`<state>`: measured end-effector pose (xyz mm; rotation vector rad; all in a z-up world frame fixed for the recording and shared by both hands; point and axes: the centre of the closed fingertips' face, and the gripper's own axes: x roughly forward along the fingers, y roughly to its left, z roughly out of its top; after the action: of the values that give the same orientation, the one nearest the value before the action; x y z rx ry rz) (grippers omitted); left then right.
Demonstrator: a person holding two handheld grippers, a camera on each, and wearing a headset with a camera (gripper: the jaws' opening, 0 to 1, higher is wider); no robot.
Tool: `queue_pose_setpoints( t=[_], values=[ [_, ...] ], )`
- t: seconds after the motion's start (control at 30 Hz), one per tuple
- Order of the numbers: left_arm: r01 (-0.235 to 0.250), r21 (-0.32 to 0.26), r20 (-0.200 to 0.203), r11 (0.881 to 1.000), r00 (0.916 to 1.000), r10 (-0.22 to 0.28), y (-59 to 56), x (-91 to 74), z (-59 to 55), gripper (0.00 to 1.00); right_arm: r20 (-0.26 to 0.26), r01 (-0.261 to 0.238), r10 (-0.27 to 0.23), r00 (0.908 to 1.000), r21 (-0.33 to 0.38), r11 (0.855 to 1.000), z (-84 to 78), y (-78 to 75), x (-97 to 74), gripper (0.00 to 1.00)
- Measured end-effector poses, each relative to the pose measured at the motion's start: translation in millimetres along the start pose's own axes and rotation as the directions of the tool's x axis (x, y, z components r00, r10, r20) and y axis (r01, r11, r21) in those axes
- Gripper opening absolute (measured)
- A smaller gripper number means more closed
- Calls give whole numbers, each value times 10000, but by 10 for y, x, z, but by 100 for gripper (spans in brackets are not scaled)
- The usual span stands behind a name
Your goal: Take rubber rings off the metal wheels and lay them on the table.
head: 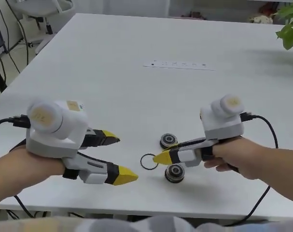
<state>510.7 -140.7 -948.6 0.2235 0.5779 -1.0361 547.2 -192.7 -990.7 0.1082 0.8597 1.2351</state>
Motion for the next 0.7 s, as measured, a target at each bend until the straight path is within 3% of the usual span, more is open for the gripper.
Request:
queue_pose_setpoints(
  t=[0.43,0.7],
  values=[
    [351,247,-191,9991,9992,-346,-42,152,78,63,165,-269,271,9995,-117,9996,-40,98,-247,37],
    [597,333,-259,9977,9979,-589,-82,278,134,62,75,-222,224,9997,-310,9993,-117,75,-389,39]
  ],
)
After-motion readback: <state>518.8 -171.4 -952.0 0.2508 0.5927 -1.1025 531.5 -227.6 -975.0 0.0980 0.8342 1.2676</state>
